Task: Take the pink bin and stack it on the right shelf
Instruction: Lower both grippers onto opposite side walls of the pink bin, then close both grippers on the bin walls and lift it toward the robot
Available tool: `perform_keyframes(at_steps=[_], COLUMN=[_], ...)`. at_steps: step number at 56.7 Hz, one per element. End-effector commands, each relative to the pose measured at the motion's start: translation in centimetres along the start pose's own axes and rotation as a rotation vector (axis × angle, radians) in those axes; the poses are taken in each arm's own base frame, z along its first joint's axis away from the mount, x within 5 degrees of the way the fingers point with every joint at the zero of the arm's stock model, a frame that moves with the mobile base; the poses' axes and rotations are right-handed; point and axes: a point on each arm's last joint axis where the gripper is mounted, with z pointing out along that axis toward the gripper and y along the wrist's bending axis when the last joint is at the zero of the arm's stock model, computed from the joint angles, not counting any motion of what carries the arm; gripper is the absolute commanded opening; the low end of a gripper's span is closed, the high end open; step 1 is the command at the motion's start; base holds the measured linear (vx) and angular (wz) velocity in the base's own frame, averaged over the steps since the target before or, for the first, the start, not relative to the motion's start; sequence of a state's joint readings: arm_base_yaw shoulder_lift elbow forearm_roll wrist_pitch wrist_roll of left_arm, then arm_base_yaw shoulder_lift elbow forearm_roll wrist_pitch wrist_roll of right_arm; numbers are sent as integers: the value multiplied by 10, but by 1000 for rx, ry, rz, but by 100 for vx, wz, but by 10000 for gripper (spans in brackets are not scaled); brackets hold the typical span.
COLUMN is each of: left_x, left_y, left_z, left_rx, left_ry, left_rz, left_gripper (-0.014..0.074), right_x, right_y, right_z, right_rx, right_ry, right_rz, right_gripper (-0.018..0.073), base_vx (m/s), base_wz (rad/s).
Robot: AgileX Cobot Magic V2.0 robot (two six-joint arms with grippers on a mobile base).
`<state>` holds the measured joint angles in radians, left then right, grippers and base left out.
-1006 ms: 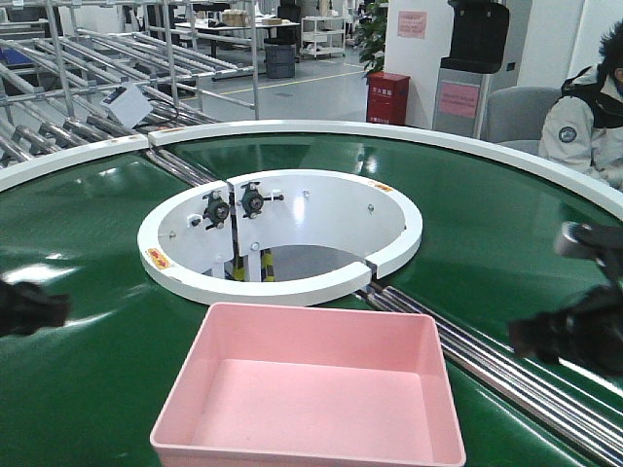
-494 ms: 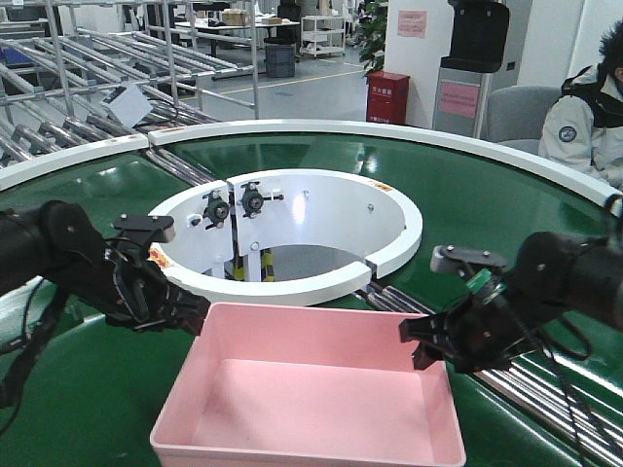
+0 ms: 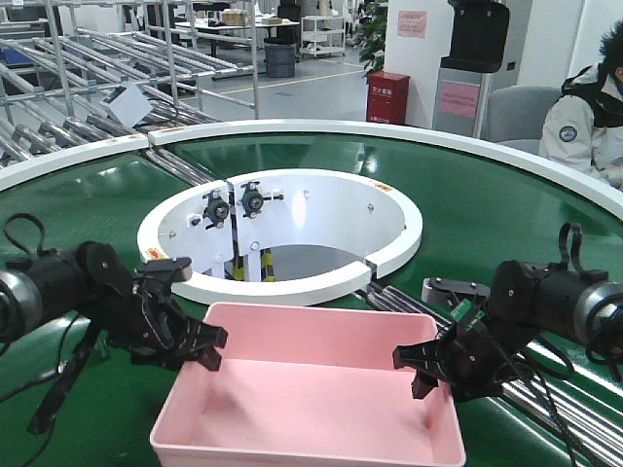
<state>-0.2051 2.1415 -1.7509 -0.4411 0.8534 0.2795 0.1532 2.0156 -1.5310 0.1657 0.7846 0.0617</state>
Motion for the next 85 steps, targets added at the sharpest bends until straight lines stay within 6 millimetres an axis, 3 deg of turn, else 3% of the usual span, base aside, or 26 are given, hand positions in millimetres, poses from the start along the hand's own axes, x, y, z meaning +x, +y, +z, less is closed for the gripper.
perform_keyframes(at_steps=[1, 6, 12, 21, 24, 30, 35, 53, 60, 68, 85], left_x=[-14, -13, -11, -7, -5, -2, -5, -6, 7, 27, 85], left_y=[-14, -13, -14, -17, -18, -22, -29, -68, -78, -80, -88], left_z=[-24, -21, -21, -22, -23, -33, -53, -167, -205, -230, -274], left_rx=[30, 35, 46, 68, 77, 91, 95, 102, 84, 31, 15], left_ry=[-87, -75, -62, -11, 14, 45, 12, -212, -260, -350, -564], left_rz=[7, 2, -3, -6, -4, 4, 21, 101, 65, 46, 15], left_gripper=[484, 471, 382, 92, -10, -10, -9, -8, -8, -8, -6], right_x=[-16, -17, -17, -17, -17, -18, -19, -10, -1, 11, 23], right_y=[5, 5, 6, 7, 7, 9, 13, 27, 31, 34, 36], right_z=[-32, -32, -32, -36, -39, -54, -71, -160, -198, -226, -242], right_rx=[-23, -25, -28, -44, -45, -52, -69, -156, -185, -205, -225], right_ry=[-131, -134, -134, -139, -145, -176, -212, -378, -456, -481, -467], right_rz=[-3, -1, 1, 16, 12, 8, 8, -31, -44, -54, -74], right_gripper=[364, 329, 233, -11, -15, -13, -11, -9, -8, -8, -8], base_vx=[0, 0, 0, 0, 0, 0, 0, 0, 0, 0, 0], base_wz=[0, 0, 0, 0, 0, 0, 0, 0, 0, 0, 0])
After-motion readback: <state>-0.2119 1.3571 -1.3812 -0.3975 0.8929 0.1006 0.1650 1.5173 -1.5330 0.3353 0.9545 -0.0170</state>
